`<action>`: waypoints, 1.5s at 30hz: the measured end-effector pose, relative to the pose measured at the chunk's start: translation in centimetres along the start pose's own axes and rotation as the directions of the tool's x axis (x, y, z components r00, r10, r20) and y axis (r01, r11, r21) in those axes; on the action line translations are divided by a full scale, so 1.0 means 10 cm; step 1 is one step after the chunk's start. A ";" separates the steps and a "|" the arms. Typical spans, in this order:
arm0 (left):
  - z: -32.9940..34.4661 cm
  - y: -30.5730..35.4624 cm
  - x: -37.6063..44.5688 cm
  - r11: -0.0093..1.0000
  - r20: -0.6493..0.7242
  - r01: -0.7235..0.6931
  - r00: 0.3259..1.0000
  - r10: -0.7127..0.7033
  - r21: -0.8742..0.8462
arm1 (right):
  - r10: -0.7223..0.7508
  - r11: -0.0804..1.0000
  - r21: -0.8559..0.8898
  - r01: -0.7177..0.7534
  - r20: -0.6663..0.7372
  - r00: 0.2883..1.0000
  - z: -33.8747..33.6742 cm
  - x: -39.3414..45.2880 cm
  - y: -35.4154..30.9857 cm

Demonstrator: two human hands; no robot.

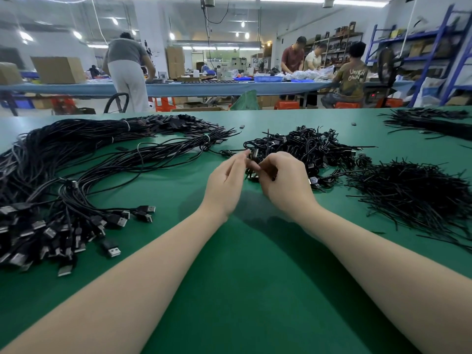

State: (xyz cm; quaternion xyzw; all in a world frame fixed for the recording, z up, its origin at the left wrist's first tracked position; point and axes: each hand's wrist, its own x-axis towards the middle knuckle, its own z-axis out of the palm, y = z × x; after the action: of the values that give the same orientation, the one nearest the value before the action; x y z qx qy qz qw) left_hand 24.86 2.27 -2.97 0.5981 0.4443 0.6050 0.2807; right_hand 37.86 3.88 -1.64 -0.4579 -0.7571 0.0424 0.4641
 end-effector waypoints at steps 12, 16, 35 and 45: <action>0.02 0.04 0.04 0.998 0.040 0.057 0.998 -0.056 -0.023 | -0.129 0.984 -0.130 0.123 -0.038 0.991 -0.03 -0.03 -0.04; -0.04 0.08 0.09 0.950 0.079 0.268 0.963 -0.259 -0.161 | -0.279 0.934 -0.251 0.254 -0.071 0.958 -0.06 -0.05 -0.08; -0.04 -0.02 0.09 0.976 -0.019 0.131 0.991 -0.130 0.174 | -0.225 0.950 -0.245 0.194 -0.106 0.969 -0.03 -0.06 -0.06; -0.09 0.02 0.08 0.946 0.007 0.321 0.947 -0.321 -0.042 | -0.299 0.933 -0.226 0.278 -0.063 0.952 0.02 -0.06 -0.08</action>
State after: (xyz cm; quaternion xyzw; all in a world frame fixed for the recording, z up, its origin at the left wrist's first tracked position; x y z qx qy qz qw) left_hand 23.86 2.74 -2.33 0.5115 0.5228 0.5606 0.3882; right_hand 37.28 3.03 -1.80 -0.3906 -0.7929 -0.1305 0.4492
